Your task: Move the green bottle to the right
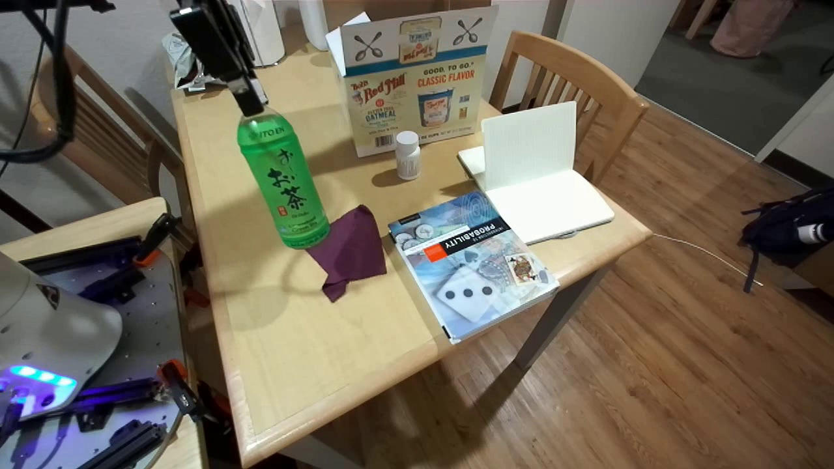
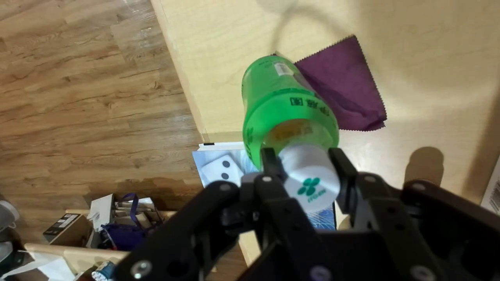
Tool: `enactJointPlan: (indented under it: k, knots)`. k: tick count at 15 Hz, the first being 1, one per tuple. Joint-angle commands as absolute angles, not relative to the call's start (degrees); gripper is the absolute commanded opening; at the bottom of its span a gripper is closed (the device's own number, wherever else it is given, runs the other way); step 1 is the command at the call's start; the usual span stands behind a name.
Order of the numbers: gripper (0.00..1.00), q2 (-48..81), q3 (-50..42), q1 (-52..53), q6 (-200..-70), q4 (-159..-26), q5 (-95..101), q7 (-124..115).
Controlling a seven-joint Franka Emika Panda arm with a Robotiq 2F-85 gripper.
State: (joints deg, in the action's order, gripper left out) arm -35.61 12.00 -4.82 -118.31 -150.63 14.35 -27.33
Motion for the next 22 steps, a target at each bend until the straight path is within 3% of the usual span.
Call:
enactJointPlan:
  k: [1, 5, 6, 14, 15, 22]
  knots:
    - [0.11, -32.6, 12.7, -4.2, -120.1, -149.9, 15.7, -26.9]
    - [0.11, -31.0, 12.2, -3.7, -122.0, -151.0, 14.8, -27.8]
    - [0.36, -31.7, 12.1, -3.6, -119.9, -150.6, 14.6, -27.5]
    - [0.36, -30.8, 12.0, -3.5, -120.7, -150.8, 14.6, -27.5]
    - [0.11, -30.8, 12.0, -3.5, -120.7, -150.8, 14.6, -27.5]
    - [0.11, -31.2, 7.4, -4.1, -117.1, -149.8, -0.1, -32.9]
